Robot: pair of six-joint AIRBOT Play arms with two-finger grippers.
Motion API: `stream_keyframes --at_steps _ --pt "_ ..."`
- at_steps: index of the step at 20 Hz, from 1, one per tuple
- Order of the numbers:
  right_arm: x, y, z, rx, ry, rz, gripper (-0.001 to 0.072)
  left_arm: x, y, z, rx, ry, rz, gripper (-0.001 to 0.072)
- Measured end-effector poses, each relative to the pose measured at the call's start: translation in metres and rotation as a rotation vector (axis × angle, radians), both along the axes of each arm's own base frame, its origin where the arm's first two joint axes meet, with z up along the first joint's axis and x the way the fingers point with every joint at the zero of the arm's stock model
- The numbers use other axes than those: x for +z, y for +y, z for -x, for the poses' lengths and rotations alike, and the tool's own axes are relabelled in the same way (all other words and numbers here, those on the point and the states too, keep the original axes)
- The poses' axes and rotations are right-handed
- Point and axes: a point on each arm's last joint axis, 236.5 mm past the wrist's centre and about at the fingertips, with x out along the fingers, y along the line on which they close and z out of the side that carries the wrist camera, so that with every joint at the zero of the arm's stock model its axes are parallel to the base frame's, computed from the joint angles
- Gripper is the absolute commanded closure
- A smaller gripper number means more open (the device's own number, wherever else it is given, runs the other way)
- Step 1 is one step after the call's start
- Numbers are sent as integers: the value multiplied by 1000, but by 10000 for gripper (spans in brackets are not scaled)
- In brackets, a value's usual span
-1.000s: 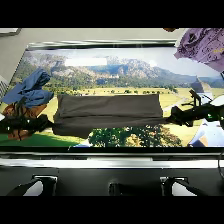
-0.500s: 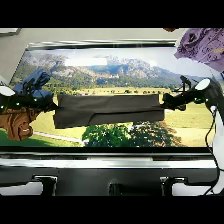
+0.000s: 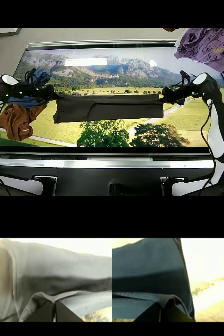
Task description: Fold the clothes and pants, and hang the long-sleeved shirts on hangers.
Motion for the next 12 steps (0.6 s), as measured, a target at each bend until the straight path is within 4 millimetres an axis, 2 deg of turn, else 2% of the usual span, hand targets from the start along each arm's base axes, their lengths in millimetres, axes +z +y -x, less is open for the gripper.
stream_keyframes --at_steps 3,8,9,10,11,12 --pt "-5 1 -13 -30 -25 -18 678 -9 -3 -12 9 6 3 693" --pt "-28 4 -27 -77 -23 -58 664 -37 -10 -20 22 51 11 690" --pt "-33 5 -29 -85 -18 -64 582 -42 -11 -20 22 58 12 684" --pt "-38 5 -29 -91 -13 -68 545 -45 -12 -20 22 64 13 625" --pt "-42 5 -30 -99 -7 -70 421 -48 -12 -21 25 67 14 518" --pt "-44 5 -30 -107 -1 -77 214 -50 -13 -21 26 69 15 388"
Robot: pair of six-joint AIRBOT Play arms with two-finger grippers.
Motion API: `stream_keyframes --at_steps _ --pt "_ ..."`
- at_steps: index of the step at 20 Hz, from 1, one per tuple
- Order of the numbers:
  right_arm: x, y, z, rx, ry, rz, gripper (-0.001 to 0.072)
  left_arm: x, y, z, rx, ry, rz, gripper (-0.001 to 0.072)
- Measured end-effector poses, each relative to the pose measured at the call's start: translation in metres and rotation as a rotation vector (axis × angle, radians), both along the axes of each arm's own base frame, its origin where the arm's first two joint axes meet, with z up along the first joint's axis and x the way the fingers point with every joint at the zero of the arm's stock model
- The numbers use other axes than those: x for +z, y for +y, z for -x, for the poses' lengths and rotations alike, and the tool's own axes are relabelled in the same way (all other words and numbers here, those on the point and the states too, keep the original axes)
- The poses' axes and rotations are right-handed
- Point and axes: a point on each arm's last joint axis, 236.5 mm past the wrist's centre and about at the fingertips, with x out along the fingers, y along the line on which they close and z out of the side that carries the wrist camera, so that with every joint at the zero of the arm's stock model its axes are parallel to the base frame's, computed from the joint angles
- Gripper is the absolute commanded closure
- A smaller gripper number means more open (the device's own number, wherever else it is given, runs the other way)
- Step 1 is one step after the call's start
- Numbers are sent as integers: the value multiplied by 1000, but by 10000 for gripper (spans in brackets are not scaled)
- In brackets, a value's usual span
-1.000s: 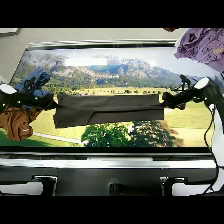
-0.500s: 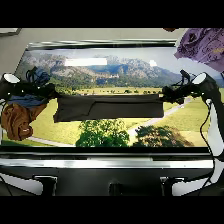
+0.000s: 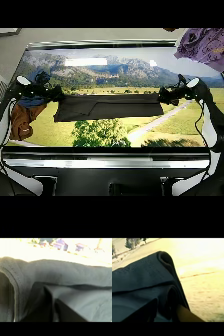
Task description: Fold the clothes and pants, and hang the long-sleeved shirts on hangers.
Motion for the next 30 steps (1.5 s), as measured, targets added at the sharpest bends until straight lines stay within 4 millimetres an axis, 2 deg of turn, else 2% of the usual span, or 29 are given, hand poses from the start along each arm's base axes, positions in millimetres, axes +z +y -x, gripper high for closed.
stream_keyframes --at_steps 1,2,4,8,13,22,25,26,28,29,30 --pt "-1 1 1 -8 8 -7 162 0 0 0 3 2 1 263" --pt "1 1 3 -11 16 -12 162 0 0 -1 4 0 1 191" --pt "10 -1 8 -15 26 -6 156 8 2 -2 8 -13 1 185" --pt "21 -24 13 -113 57 -64 111 36 14 0 18 -58 -17 185" --pt "10 -31 13 -164 86 -237 108 68 27 2 23 -117 -63 185" --pt "-6 -21 11 -113 72 -333 111 78 31 4 23 -134 -80 186" --pt "-11 -10 9 -100 77 -349 121 78 31 4 23 -134 -81 186" --pt "-14 -3 9 -89 83 -350 163 78 31 4 22 -135 -81 187" --pt "-20 8 9 -68 93 -339 320 78 31 4 22 -134 -81 187" --pt "-24 12 10 -55 99 -326 478 78 31 4 22 -134 -81 187" --pt "-28 15 11 -44 105 -308 603 78 31 4 22 -134 -81 195"
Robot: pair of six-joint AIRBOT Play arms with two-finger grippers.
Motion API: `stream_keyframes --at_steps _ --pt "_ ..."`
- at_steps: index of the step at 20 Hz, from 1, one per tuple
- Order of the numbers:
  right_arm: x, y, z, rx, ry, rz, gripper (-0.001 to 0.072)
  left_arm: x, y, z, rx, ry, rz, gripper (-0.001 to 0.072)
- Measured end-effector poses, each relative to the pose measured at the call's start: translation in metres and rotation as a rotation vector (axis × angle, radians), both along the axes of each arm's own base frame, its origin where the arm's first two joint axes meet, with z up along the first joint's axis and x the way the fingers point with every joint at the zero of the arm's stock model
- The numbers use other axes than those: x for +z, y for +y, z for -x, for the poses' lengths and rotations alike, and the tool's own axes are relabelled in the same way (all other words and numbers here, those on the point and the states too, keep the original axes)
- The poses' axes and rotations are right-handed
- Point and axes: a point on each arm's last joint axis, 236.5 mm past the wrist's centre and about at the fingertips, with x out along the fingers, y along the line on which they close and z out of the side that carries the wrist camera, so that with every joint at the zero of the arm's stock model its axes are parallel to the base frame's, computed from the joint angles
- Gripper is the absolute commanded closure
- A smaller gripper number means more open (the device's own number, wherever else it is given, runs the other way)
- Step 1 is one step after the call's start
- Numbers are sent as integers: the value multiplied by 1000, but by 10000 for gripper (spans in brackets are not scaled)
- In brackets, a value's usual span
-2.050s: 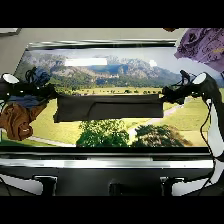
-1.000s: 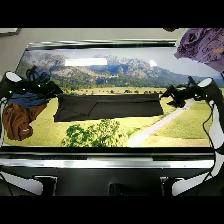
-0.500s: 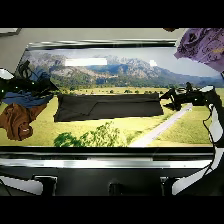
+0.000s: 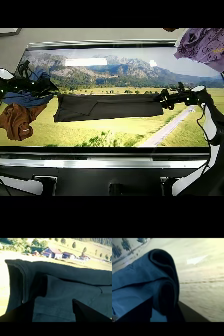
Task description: Fold the clothes and pants, and hang the long-sleeved shirts on hangers.
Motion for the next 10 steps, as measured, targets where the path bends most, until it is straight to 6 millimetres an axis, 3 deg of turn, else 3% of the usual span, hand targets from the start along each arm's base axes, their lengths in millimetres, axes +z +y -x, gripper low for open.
stream_keyframes --at_steps 1,2,3,4,7,10 --pt "-2 3 0 2 6 4 677 0 0 0 0 0 0 217" --pt "-2 4 1 9 4 13 678 0 0 0 0 0 1 350" --pt "-1 4 0 12 0 22 679 1 -2 0 -1 -1 7 557" --pt "2 3 1 15 -3 33 679 2 -7 -1 -8 -3 15 689" --pt "29 -2 1 17 -34 79 679 1 -38 0 -63 -4 42 692" --pt "73 -9 7 7 -68 139 679 -6 -97 0 -130 9 95 692"
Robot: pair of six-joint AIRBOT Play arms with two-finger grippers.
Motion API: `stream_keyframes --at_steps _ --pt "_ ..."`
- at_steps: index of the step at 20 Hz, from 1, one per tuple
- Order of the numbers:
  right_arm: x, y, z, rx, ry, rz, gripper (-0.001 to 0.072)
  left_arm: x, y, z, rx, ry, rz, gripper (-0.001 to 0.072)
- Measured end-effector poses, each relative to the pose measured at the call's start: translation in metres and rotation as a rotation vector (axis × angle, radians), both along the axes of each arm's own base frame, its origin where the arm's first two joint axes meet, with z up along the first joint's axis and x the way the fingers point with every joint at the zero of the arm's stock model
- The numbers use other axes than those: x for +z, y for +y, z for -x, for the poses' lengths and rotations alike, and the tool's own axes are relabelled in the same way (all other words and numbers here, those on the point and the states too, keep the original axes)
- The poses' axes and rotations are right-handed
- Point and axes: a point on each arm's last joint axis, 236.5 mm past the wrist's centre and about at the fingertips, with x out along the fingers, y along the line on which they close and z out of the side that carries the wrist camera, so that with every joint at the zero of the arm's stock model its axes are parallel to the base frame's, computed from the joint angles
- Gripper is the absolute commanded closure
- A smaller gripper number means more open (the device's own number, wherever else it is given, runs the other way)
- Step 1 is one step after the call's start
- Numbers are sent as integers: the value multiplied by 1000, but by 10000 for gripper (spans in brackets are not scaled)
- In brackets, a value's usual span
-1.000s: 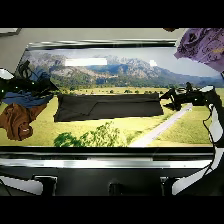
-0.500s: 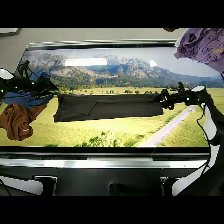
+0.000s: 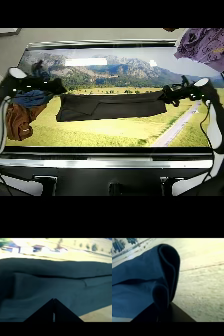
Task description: Fold the clothes and pants, and hang the long-sleeved shirts on hangers.
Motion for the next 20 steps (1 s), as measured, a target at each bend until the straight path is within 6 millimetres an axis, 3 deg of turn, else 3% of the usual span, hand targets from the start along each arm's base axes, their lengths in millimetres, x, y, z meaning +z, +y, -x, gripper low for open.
stream_keyframes --at_steps 2,4,7,10,15,20 --pt "33 -7 5 -21 -30 48 678 -6 -53 2 -49 3 52 692" --pt "66 -12 15 -38 -51 85 678 -14 -119 8 -102 1 113 693" --pt "121 -18 28 -72 -104 138 678 -24 -212 28 -157 5 208 693" --pt "169 -20 42 -106 -162 172 678 -28 -291 55 -176 6 297 693" --pt "223 -19 65 -165 -238 189 678 -18 -385 83 -172 -10 429 693" --pt "244 -17 76 -197 -271 185 678 -22 -440 86 -129 35 517 693"
